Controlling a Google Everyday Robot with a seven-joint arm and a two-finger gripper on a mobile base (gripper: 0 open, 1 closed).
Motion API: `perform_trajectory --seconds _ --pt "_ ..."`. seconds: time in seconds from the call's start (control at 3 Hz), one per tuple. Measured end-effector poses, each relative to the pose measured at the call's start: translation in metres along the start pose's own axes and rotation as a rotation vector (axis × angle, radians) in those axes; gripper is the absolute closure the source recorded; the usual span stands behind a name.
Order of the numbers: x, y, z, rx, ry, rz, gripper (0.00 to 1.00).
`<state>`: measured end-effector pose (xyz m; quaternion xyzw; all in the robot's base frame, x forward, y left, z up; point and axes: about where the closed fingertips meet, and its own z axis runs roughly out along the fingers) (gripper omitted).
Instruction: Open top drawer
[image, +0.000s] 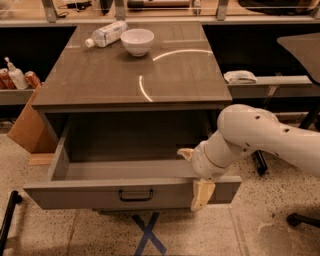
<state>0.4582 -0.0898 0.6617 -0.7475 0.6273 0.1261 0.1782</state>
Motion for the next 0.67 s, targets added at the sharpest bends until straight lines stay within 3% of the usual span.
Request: perform_trajectory --seconds 0.67 --pt "0.005 0.004 -0.082 0.190 0.078 0.014 0.00"
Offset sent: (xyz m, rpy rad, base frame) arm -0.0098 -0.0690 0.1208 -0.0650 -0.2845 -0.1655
